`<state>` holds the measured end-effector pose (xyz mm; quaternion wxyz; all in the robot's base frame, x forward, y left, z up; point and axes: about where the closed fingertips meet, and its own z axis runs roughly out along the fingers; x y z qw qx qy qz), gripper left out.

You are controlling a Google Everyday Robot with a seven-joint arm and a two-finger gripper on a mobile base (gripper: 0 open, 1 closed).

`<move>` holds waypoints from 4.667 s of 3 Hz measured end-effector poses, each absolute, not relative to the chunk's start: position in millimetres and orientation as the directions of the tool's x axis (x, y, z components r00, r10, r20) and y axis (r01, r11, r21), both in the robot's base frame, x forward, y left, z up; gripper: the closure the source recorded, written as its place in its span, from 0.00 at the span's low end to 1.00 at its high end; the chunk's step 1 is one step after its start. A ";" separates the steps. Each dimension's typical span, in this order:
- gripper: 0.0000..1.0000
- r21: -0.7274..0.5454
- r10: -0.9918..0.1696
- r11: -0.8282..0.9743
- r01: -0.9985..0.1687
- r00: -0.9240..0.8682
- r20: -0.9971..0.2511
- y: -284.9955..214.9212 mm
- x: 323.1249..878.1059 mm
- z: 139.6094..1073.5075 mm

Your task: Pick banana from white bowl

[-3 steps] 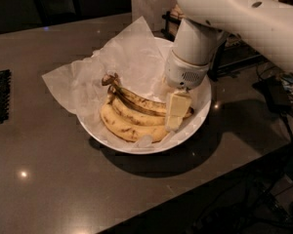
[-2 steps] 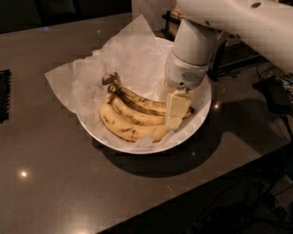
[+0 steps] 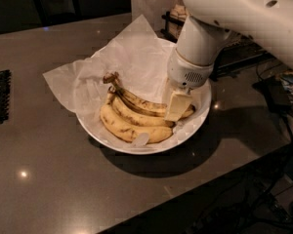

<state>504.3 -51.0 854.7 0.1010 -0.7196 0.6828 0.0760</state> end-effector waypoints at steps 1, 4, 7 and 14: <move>1.00 -0.119 -0.957 -0.057 -0.991 0.088 -0.277 -47.9 500.1 873.2; 1.00 -0.248 -0.902 -0.113 -0.962 0.204 -0.380 -39.0 494.1 905.1; 1.00 -0.150 -0.968 -0.248 -0.957 0.249 0.017 28.1 468.4 902.2; 1.00 -0.042 -0.988 -0.150 -0.988 0.148 0.050 20.3 487.3 872.7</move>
Offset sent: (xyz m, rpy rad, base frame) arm -0.0079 0.0071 0.0478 0.1451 -0.1914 0.0607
